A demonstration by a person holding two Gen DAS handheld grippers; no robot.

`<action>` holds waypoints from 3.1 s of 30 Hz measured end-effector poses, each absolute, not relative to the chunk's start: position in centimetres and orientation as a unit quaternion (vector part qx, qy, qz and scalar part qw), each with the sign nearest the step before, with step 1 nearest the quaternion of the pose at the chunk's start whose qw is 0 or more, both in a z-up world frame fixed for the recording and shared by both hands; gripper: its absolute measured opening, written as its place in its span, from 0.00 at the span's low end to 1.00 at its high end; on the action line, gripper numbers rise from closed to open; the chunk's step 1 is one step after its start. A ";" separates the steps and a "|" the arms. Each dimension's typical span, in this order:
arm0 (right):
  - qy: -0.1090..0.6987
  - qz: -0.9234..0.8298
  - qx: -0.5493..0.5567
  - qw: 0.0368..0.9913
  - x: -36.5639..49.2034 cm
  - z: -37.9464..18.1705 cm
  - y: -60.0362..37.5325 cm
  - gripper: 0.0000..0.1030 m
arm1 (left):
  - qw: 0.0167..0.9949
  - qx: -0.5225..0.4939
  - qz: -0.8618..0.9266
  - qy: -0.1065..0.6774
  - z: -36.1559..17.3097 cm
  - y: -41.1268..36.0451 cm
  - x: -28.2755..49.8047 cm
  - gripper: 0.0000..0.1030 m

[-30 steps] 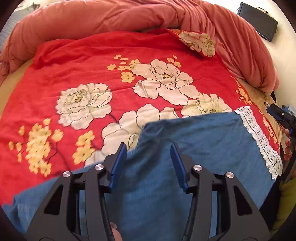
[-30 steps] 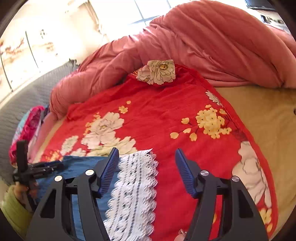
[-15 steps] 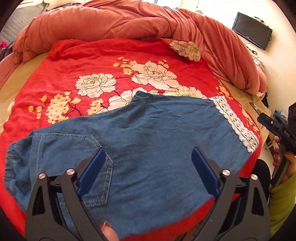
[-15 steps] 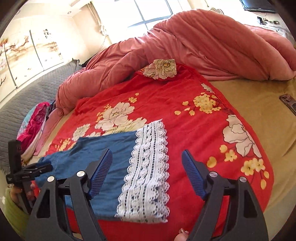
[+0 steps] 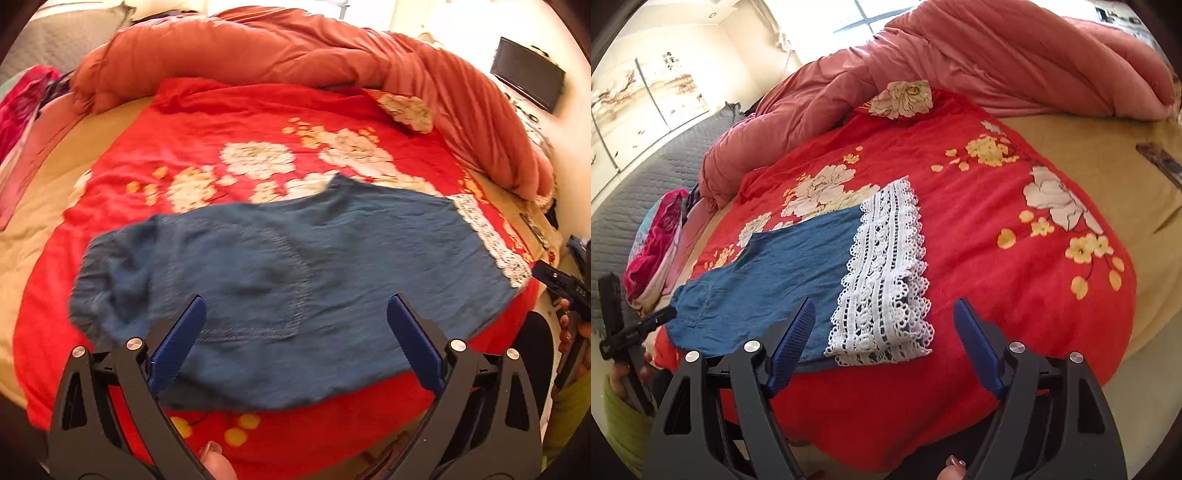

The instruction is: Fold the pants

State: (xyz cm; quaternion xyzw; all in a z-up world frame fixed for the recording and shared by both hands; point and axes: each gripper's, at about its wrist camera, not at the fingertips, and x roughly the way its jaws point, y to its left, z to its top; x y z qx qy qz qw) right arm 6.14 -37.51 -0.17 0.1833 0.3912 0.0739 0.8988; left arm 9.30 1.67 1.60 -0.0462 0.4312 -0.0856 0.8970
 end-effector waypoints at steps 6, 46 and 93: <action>0.401 0.059 0.200 0.892 6.5 -0.5 -37.7 0.74 | 0.897 -0.067 -0.066 0.432 1.4 4.2 7.9 0.89; 0.437 0.063 0.200 0.875 5.7 -3.6 -37.3 0.17 | 0.884 -0.009 -0.042 0.466 -2.7 2.0 8.1 0.89; 0.367 0.090 0.078 0.923 6.2 0.6 -29.2 0.85 | 0.878 0.042 -0.136 0.456 -0.8 -8.3 10.0 0.91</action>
